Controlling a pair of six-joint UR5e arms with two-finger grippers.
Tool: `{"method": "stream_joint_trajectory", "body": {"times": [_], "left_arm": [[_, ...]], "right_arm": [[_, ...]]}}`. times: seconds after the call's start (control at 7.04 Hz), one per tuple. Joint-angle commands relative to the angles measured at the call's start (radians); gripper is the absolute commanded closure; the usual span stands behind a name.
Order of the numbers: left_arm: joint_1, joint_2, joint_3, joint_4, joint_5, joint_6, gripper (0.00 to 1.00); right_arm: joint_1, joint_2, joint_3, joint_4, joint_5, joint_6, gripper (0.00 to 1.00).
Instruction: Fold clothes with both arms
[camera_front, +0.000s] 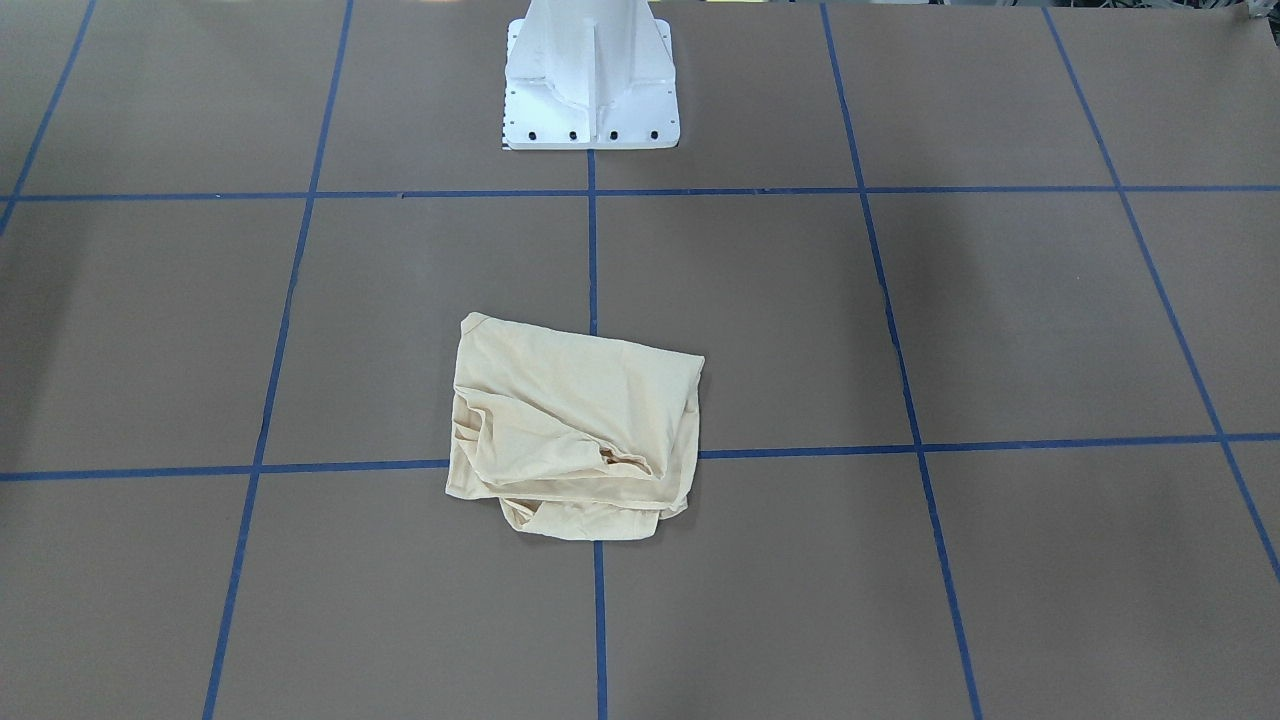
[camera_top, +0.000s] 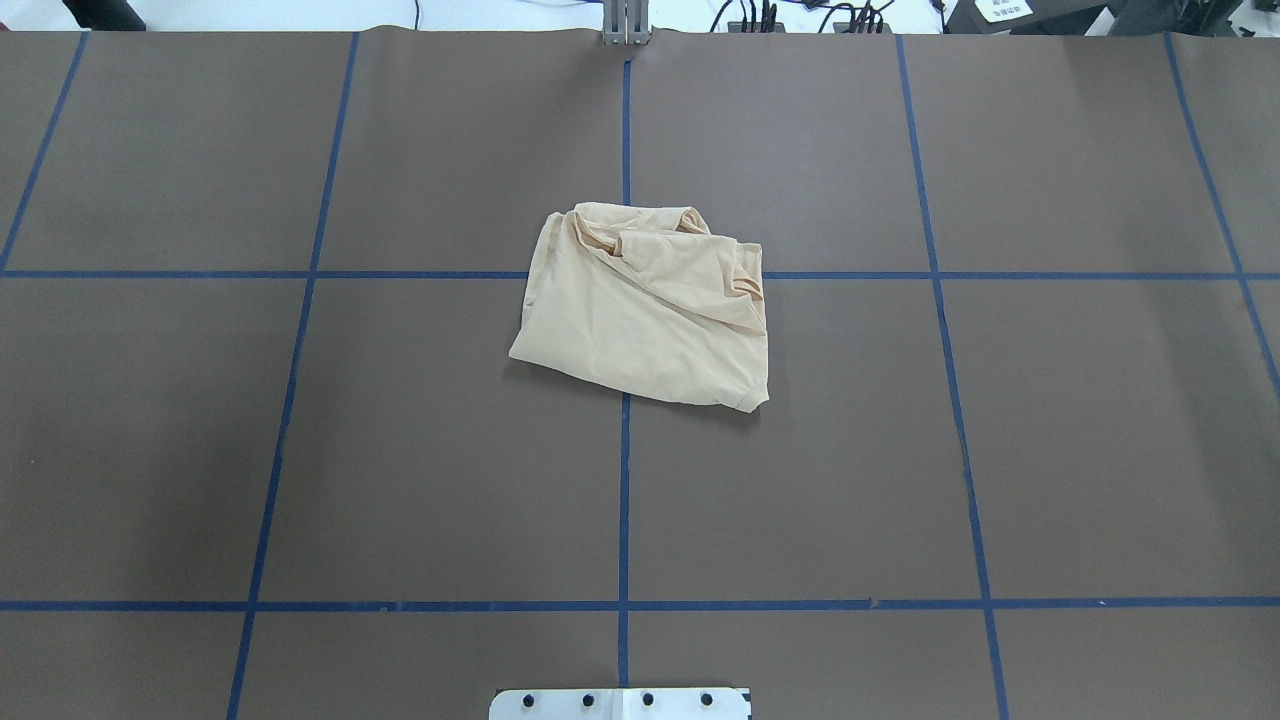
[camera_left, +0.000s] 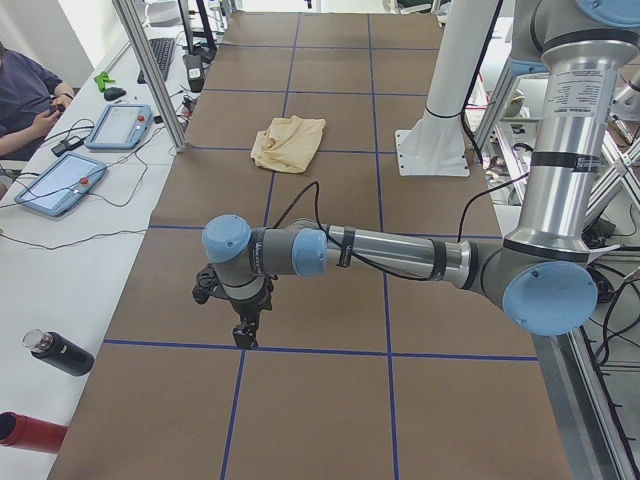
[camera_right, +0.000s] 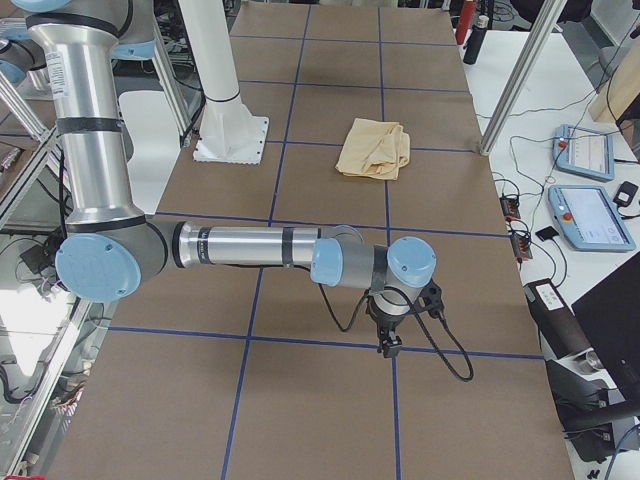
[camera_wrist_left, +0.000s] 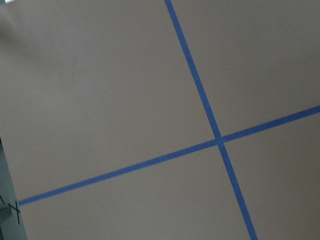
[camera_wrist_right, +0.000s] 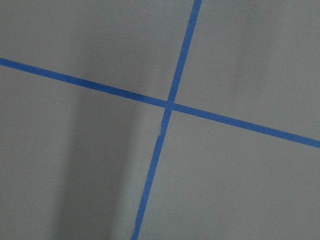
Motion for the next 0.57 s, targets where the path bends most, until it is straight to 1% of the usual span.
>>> {"method": "stream_joint_trajectory", "body": {"times": [0.0, 0.14, 0.28, 0.43], "left_arm": [[0.000, 0.008, -0.002, 0.008, -0.047, -0.005, 0.00], [0.000, 0.008, -0.007, 0.005, -0.047, -0.025, 0.00], [0.000, 0.008, -0.007, 0.005, -0.047, -0.031, 0.00], [0.002, 0.008, -0.012, 0.005, -0.047, -0.039, 0.00]], "right_arm": [[0.000, -0.028, -0.010, -0.006, 0.013, 0.085, 0.00], [0.001, -0.040, -0.006, 0.044, 0.011, 0.114, 0.00], [0.001, -0.046, 0.011, 0.081, 0.005, 0.181, 0.00], [0.001, -0.054, 0.071, 0.097, 0.005, 0.331, 0.00]]}}
